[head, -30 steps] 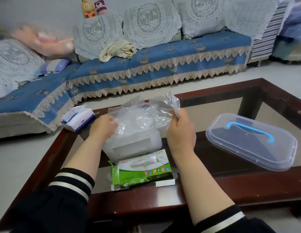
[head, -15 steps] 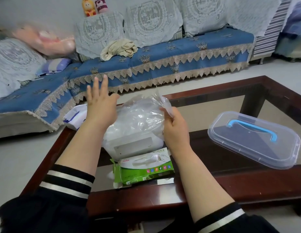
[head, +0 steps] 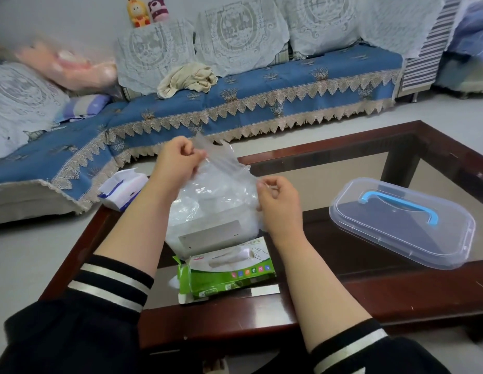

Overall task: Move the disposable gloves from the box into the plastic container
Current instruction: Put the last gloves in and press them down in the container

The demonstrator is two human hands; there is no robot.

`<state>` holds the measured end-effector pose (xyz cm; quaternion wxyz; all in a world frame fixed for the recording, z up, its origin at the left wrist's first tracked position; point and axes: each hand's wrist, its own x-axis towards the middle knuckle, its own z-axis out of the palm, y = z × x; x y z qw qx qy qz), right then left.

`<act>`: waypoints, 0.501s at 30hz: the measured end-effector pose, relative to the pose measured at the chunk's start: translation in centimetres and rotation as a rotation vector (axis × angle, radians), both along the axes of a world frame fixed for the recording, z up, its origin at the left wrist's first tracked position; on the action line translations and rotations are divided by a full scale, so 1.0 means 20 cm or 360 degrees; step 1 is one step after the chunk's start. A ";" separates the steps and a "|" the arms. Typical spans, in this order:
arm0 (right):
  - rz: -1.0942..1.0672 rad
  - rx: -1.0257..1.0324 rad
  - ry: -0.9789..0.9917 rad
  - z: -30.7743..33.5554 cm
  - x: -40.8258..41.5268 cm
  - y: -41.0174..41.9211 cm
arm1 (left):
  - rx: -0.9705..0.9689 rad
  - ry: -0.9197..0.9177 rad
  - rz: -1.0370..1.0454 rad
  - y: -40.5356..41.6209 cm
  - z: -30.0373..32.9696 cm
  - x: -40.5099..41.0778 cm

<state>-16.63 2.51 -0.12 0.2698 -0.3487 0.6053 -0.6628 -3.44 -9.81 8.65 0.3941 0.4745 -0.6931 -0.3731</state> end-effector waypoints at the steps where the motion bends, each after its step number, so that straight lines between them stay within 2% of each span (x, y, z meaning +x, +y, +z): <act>1: -0.0066 0.0008 -0.0036 0.00 -0.01 0.00 | 0.0008 -0.0017 0.0118 -0.03 -0.02 0.01; 4: -0.0157 0.0022 -0.0070 0.00 -0.02 0.01 | 0.0008 -0.0113 0.0304 -0.07 -0.09 0.05; 7: -0.0131 0.0055 -0.0009 0.01 0.00 0.01 | -0.0002 -0.0392 0.0405 -0.09 -0.17 0.08; 15: 0.0033 0.0148 0.0171 0.00 0.01 0.01 | -0.0099 -0.1975 0.0132 -0.10 -0.26 0.15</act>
